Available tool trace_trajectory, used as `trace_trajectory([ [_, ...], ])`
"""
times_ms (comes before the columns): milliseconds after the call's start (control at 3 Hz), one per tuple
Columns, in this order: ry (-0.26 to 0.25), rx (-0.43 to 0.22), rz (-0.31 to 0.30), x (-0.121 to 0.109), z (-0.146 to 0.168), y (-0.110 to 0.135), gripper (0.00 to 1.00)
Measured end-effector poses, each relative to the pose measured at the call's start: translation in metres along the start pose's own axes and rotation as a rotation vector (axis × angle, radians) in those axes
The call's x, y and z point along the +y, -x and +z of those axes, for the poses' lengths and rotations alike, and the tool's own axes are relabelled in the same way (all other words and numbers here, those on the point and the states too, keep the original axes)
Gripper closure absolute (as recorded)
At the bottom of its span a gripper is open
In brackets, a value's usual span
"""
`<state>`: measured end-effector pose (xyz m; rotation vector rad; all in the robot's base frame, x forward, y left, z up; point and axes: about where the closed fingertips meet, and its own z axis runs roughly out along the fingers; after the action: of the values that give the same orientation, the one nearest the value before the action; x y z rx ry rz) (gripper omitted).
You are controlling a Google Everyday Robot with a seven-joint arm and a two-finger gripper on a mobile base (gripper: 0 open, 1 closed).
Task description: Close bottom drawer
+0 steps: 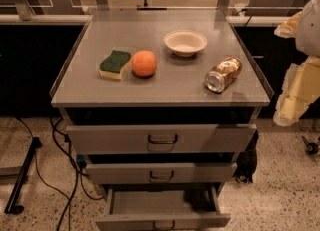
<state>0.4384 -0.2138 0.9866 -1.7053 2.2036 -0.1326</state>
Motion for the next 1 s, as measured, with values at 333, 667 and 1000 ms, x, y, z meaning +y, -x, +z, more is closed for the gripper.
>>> trace_trajectory([
  [333, 0.0, 0.0, 0.0, 0.0, 0.0, 0.0, 0.0],
  [667, 0.007, -0.004, 0.004, 0.002, 0.004, -0.001, 0.26],
  [1000, 0.039, -0.02, 0.023, 0.013, 0.019, -0.005, 0.5],
])
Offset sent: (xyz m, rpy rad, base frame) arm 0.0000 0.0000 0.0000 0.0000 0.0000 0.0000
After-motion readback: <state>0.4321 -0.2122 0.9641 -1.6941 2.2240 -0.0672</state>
